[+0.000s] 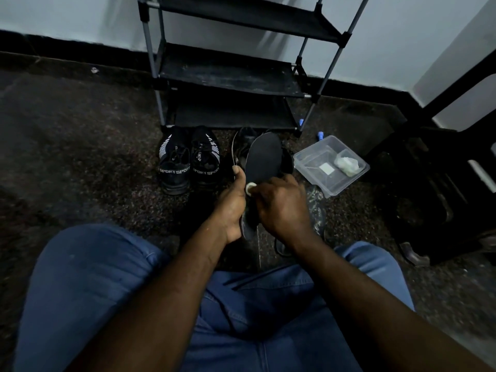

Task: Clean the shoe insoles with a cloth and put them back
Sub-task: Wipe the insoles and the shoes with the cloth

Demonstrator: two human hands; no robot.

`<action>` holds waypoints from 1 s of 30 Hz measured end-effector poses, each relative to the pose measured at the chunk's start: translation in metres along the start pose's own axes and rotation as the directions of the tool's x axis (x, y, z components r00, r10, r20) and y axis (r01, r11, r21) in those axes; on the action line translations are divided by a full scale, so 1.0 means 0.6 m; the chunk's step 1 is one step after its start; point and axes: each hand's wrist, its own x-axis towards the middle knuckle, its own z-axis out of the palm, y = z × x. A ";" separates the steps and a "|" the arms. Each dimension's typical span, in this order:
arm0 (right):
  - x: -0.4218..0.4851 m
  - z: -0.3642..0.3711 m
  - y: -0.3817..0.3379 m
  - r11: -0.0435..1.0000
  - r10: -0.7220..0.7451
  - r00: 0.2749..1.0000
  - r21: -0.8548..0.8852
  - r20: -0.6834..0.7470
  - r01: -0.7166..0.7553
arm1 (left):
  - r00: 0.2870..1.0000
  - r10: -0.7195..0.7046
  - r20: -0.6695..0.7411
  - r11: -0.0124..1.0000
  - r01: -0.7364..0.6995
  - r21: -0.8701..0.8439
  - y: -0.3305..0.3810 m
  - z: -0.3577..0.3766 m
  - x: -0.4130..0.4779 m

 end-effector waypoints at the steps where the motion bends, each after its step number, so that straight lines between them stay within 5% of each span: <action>1: -0.003 -0.003 0.009 0.999 -0.029 0.999 -0.039 0.016 0.030 | 1.000 0.005 0.005 1.000 -0.005 -0.015 0.003 0.000 -0.001; 6: 0.010 -0.020 0.031 0.980 0.088 0.994 -0.186 0.065 -0.074 | 0.999 0.012 0.039 0.999 -0.010 -0.046 0.001 0.004 0.000; 15: 0.010 0.001 -0.017 0.979 0.138 0.989 0.160 -0.060 -0.127 | 0.999 0.028 -0.020 0.999 -0.028 0.035 -0.004 -0.003 0.005; 22: 0.007 -0.013 0.021 0.995 0.030 0.999 -0.095 0.033 -0.027 | 1.000 -0.005 0.009 0.996 0.006 -0.085 0.008 -0.007 0.002; 30: -0.004 -0.001 0.011 0.998 0.050 0.999 0.035 -0.022 -0.049 | 0.999 -0.026 0.041 0.998 0.029 -0.061 0.010 0.001 -0.003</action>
